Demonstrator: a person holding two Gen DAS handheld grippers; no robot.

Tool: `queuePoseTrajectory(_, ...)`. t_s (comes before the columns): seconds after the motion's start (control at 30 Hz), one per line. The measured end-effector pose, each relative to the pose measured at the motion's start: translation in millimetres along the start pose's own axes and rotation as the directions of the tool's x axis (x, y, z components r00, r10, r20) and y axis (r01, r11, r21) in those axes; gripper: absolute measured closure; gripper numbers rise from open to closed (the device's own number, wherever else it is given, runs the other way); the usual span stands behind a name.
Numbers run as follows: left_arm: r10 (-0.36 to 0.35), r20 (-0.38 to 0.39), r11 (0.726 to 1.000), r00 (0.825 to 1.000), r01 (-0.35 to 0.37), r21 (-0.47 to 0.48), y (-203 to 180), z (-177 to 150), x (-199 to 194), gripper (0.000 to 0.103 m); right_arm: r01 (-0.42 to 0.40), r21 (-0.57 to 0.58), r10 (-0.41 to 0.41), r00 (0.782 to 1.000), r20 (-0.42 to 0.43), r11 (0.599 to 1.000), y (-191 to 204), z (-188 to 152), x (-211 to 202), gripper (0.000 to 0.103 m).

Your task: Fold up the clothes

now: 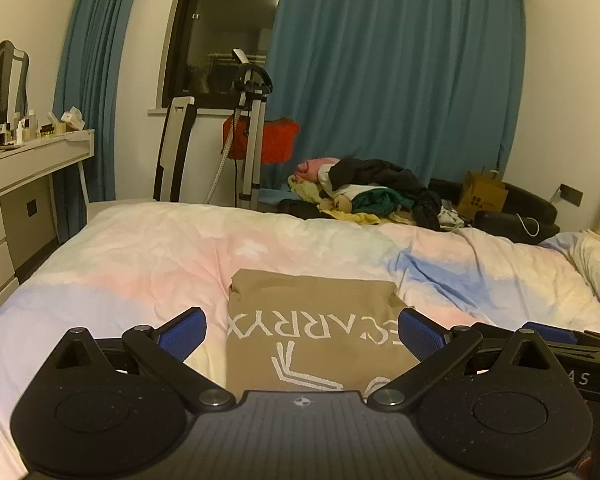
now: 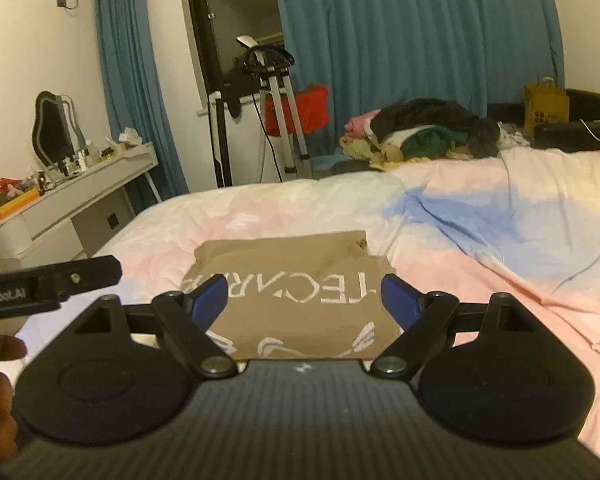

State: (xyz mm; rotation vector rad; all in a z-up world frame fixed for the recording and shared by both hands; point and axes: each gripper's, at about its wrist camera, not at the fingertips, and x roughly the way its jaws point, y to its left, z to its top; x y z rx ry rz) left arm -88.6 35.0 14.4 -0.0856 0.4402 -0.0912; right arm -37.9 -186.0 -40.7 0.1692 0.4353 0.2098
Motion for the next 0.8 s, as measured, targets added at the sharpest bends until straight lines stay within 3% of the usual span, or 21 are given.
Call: queuePoseTrajectory(0.8,0.015,-0.006,1.0,1.0,-0.015,0.005,-6.0,-2.2,5.6,0.0,0.028,0.003,-0.028,1.0,-0.003,1.0,-2.1,-2.3,0.0,0.018)
